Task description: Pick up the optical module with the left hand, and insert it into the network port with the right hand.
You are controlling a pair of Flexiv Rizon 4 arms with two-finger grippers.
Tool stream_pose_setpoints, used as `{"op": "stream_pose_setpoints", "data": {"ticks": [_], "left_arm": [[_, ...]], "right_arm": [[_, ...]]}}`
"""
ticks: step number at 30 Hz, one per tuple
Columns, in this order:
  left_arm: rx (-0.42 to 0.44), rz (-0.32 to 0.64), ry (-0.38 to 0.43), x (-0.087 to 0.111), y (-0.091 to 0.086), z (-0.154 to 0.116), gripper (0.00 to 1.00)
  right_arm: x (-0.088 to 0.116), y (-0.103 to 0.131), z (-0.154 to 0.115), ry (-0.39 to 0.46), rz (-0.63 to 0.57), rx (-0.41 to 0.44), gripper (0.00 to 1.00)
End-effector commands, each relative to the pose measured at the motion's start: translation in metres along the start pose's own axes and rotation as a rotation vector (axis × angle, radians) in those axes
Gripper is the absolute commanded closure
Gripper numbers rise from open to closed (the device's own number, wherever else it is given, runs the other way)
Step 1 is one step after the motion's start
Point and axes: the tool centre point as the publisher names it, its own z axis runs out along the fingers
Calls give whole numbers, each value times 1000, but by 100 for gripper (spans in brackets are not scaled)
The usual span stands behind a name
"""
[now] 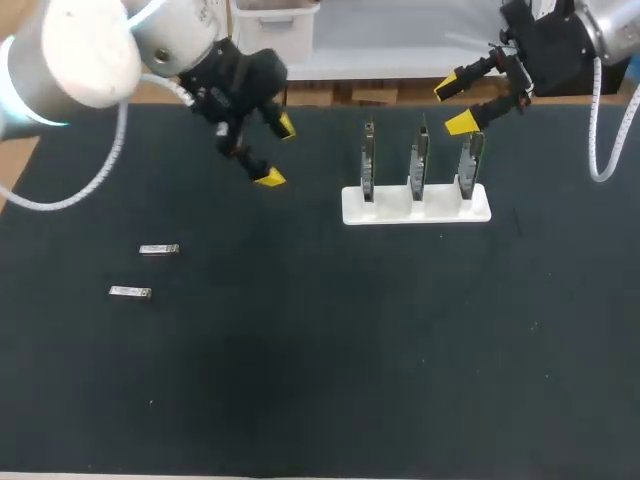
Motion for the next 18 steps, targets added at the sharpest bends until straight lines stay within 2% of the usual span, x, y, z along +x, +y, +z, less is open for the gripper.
{"op": "stream_pose_setpoints", "data": {"ticks": [1,10,18], "left_arm": [[-88,-23,83,22,-45,-22,0],[-112,-87,237,74,-89,-37,0],[-96,-62,356,108,-107,-32,0]], "right_arm": [[0,2,0,-1,-1,6,0],[0,2,0,-1,-1,6,0],[0,2,0,-1,-1,6,0]]}}
